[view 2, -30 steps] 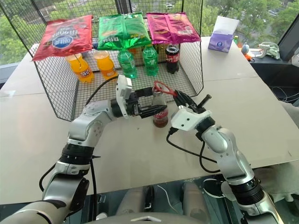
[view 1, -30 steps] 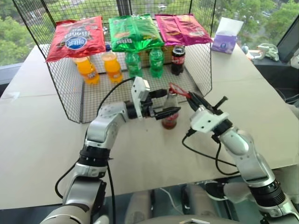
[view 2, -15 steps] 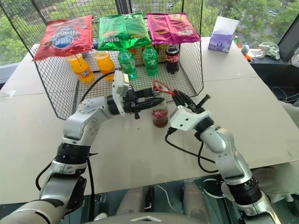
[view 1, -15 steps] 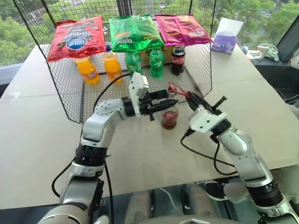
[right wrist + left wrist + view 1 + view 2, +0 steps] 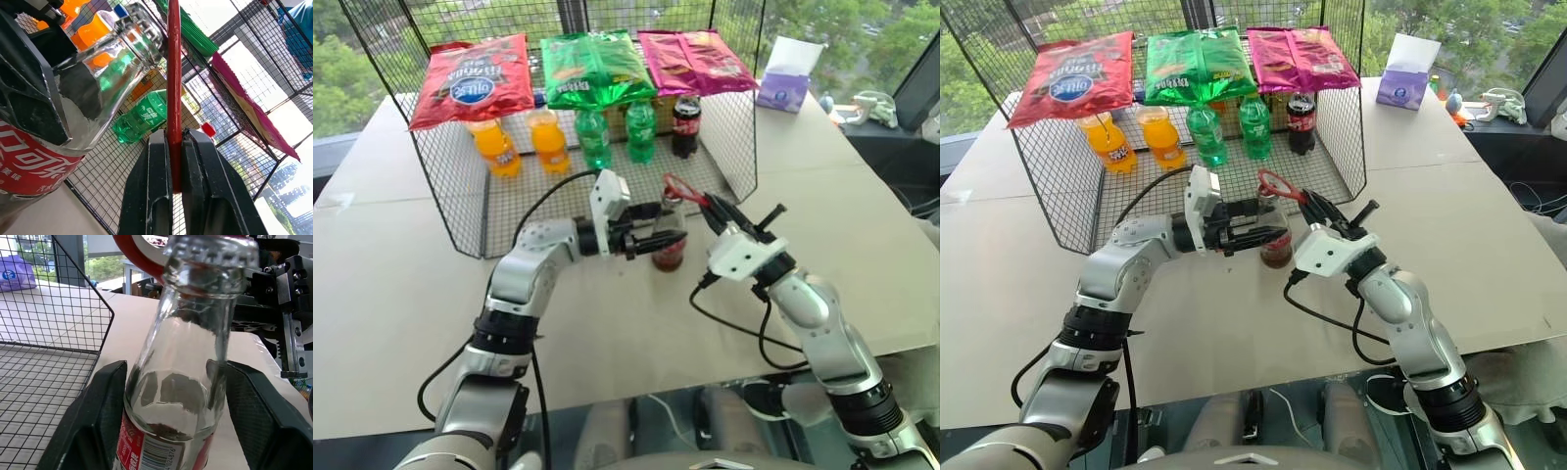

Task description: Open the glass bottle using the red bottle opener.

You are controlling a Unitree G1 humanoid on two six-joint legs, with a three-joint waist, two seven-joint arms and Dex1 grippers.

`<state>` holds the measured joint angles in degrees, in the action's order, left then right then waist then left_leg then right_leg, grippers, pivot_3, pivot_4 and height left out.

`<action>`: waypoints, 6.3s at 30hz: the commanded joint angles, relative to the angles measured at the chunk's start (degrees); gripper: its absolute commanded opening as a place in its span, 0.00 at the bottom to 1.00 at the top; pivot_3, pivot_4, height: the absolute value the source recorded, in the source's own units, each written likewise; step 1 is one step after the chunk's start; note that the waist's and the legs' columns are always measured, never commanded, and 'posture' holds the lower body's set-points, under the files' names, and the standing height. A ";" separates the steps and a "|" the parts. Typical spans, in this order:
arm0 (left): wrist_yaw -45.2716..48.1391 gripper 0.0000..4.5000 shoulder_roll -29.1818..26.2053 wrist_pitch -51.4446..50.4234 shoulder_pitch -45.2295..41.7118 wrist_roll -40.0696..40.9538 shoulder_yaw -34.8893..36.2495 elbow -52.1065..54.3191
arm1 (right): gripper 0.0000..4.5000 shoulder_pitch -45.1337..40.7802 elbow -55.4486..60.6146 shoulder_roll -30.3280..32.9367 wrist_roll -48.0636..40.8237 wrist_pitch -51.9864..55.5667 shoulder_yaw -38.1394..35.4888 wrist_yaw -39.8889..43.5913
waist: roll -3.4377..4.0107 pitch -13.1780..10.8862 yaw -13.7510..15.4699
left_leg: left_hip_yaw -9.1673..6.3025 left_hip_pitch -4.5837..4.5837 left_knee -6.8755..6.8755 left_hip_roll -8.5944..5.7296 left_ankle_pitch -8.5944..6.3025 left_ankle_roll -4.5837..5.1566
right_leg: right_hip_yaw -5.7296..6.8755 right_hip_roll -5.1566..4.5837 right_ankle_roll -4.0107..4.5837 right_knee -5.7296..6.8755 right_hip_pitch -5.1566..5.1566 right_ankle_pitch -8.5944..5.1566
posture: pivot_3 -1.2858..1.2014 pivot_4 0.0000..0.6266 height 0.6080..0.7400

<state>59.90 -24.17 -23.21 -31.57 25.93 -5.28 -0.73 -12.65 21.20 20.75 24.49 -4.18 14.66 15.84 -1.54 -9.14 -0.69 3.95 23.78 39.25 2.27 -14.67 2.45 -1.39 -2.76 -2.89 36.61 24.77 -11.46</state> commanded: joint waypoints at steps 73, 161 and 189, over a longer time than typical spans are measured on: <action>2.98 0.49 2.16 3.98 -1.73 -1.20 -0.43 -2.47 | 0.00 -13.05 -4.95 22.21 -1.83 -18.32 -5.86 13.26 | -0.01 0.03 0.32 | 0.02 -0.02 0.01 -0.02 0.00 0.01 | -0.02 -0.01 0.00 -0.03 -0.04 0.00 | 0.52 0.24 1.00; 5.10 0.49 2.73 6.36 -1.64 -1.49 0.03 -4.57 | 0.00 2.79 9.31 16.82 -4.41 -3.76 -12.57 15.33 | 0.01 0.00 0.25 | 0.03 0.00 0.02 -0.01 0.00 0.01 | -0.03 0.00 -0.01 -0.01 0.00 -0.01 | 0.52 0.24 1.00; 3.00 0.49 2.26 1.94 -3.30 -0.50 0.14 -0.83 | 0.00 4.65 10.55 16.38 -6.04 -5.27 -15.70 14.14 | 0.01 0.00 0.41 | 0.03 0.00 0.03 -0.02 0.00 0.01 | -0.03 0.00 -0.01 -0.01 -0.01 0.00 | 0.52 0.24 1.00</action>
<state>62.74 -21.93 -21.66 -33.56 24.35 -5.63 -4.44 -7.57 28.86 37.34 19.27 -9.22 1.02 30.81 -1.53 -9.14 -0.28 3.98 23.78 39.27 2.25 -14.67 2.46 -1.43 -2.76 -2.90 36.60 24.77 -11.47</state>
